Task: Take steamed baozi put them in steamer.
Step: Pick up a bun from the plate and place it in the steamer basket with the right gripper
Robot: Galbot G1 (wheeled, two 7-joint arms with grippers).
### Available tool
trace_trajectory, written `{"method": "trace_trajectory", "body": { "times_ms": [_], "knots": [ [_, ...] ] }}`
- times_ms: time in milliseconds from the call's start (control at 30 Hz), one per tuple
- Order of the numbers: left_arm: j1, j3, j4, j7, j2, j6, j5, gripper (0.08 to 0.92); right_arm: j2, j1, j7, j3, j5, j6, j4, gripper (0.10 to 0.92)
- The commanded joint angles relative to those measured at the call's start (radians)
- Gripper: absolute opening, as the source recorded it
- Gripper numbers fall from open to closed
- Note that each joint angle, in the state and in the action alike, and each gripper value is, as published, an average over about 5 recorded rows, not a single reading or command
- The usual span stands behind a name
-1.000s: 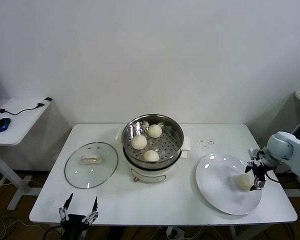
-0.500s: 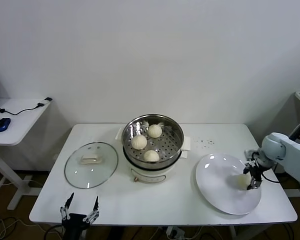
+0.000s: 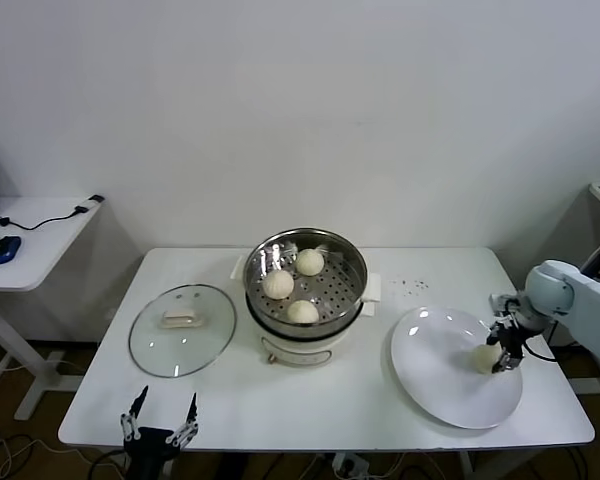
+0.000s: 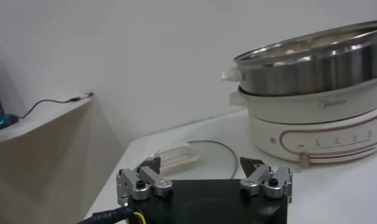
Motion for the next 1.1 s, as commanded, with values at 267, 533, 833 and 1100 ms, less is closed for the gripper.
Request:
{"method": "trace_trajectory", "body": {
  "times_ms": [267, 533, 833, 1100],
  "knots": [
    [0.007, 0.033, -0.004, 0.000, 0.005, -0.013, -0.007, 0.823, 0.328, 0.792, -0.010, -0.595, 0.517, -0.004, -0.129, 0.585],
    [-0.008, 0.048, -0.001, 0.001, 0.010, -0.013, -0.020, 0.823, 0.604, 0.891, 0.003, -0.686, 0.750, -0.044, -0.169, 0.585],
    [-0.018, 0.046, 0.000, 0.002, 0.016, -0.011, -0.037, 0.823, 0.775, 0.809, 0.048, -0.694, 0.802, -0.094, -0.156, 0.585],
    [-0.025, 0.044, 0.001, 0.002, 0.020, -0.009, -0.038, 0.823, 0.828, 0.702, 0.090, -0.733, 0.784, -0.118, -0.145, 0.585]
  ]
}}
